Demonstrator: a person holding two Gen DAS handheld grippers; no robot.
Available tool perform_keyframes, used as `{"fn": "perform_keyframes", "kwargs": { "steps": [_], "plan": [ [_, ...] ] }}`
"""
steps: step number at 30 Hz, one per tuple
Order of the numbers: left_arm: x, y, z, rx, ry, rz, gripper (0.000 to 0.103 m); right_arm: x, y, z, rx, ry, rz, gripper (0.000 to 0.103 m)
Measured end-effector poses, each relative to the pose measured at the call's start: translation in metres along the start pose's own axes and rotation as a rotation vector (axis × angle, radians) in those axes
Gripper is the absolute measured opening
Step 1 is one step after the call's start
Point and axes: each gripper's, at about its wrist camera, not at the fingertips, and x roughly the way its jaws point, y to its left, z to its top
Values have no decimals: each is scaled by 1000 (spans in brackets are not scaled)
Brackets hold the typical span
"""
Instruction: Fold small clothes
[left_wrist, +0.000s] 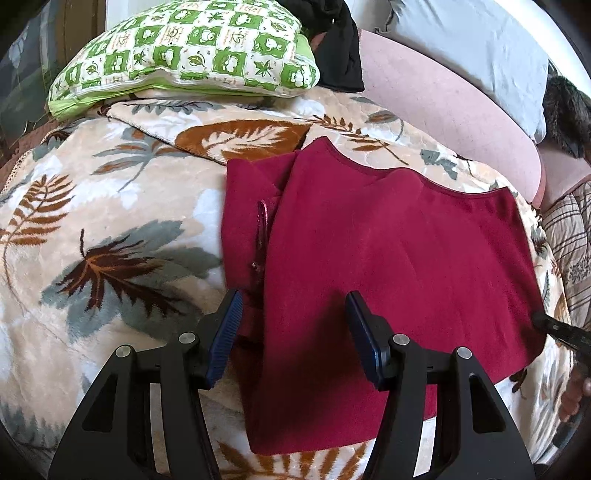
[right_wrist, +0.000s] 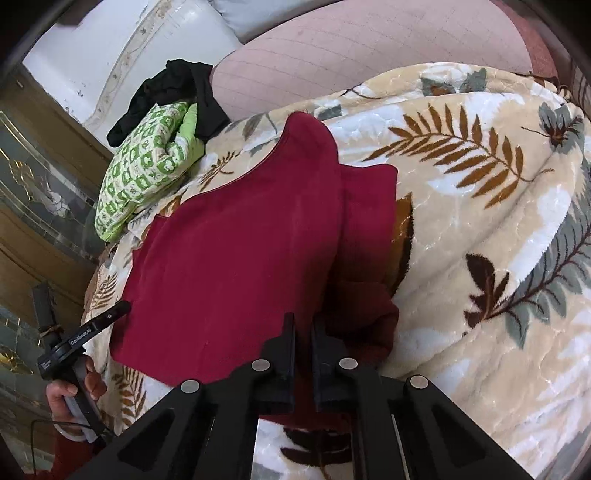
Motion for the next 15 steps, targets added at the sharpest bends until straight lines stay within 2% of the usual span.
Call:
{"fn": "perform_keyframes", "kwargs": {
  "steps": [2,4,8,10,11,15],
  "plan": [
    [1,0,0,-2,2,-2,58,-9,-1,-4,36,2,98,6],
    [1,-1,0,5,1,1,58,-15,-3,-6,50,6,149,6],
    [1,-1,0,9,2,3,58,-14,-35,-12,171,40,272,6],
    [3,-1,0,6,7,5,58,-9,-53,-17,231,54,272,6],
    [4,-1,0,6,9,6,58,-4,-64,-20,259,70,236,6],
    [3,-2,0,12,8,12,58,0,-63,-22,253,78,175,6]
  ]
}}
